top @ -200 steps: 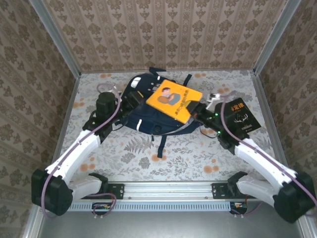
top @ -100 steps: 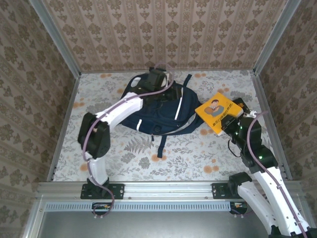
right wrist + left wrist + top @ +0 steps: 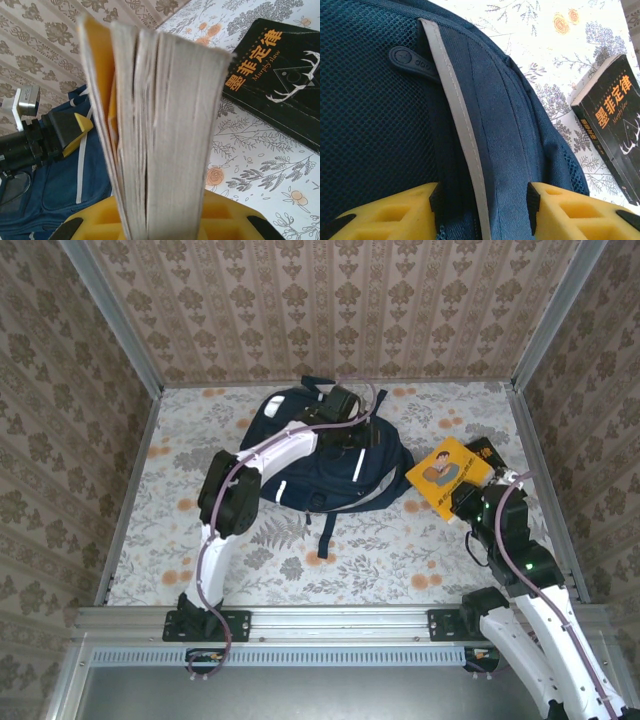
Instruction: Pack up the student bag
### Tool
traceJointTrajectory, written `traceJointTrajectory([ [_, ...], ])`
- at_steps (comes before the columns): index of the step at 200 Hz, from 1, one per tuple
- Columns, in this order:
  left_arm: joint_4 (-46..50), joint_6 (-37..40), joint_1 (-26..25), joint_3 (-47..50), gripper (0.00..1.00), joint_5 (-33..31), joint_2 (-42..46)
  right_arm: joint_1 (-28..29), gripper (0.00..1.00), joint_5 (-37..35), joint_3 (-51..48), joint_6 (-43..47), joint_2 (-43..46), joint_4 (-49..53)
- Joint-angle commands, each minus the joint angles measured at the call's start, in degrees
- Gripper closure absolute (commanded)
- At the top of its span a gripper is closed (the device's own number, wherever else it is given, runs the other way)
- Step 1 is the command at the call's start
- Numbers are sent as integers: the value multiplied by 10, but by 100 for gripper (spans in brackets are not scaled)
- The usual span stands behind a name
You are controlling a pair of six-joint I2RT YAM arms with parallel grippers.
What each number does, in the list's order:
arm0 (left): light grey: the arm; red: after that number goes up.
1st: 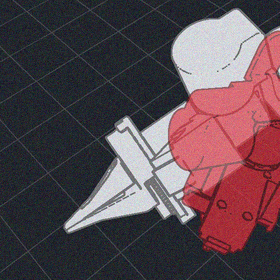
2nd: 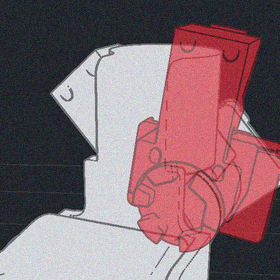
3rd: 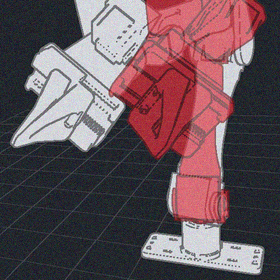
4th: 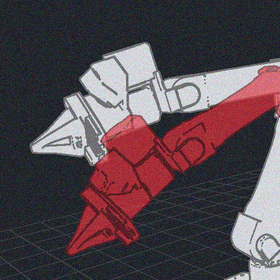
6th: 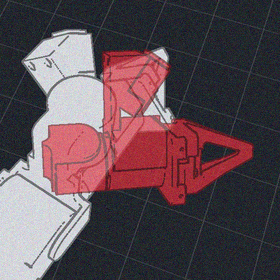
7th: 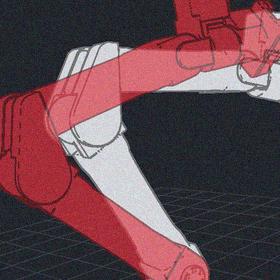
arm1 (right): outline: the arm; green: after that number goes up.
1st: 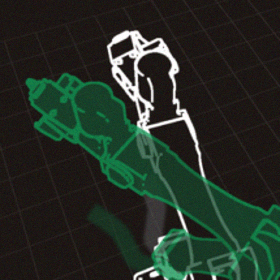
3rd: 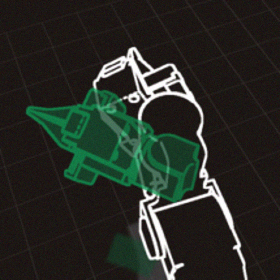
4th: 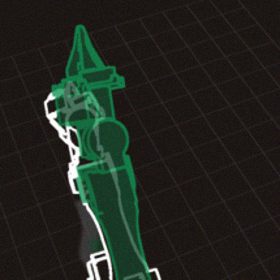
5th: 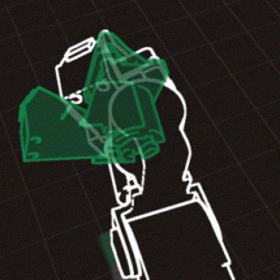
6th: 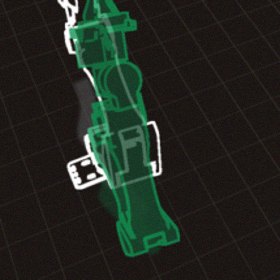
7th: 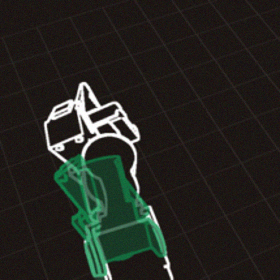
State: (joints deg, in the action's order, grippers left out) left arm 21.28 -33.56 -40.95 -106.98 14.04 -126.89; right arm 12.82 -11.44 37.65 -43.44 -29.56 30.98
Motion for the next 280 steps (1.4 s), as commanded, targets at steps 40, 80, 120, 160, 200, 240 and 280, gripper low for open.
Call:
traceJointTrajectory([
  [40, 1, -2, -19, -30, 66, 17, -27, 6, 100, -2, -16, 3, 10, -58],
  [80, 17, -15, -9, -36, 86, 1, -45, 6, 100, 7, -8, -3, 10, -58],
  [120, 36, -18, 13, -55, 100, 17, -19, 6, 100, -3, 12, 2, 11, -32],
  [160, 79, -12, 34, -87, 100, 63, 52, 6, 100, -42, 33, 18, 12, -5],
  [200, 127, -8, 53, -109, 100, 115, 113, 6, 100, 1, 33, 30, 14, -28],
  [240, 158, -11, 75, -90, 100, 178, 177, 6, 100, 112, 33, 37, -4, -84],
  [280, 153, -12, 108, -11, 100, 233, 248, 5, 100, 294, 7, -2, -49, -206],
])
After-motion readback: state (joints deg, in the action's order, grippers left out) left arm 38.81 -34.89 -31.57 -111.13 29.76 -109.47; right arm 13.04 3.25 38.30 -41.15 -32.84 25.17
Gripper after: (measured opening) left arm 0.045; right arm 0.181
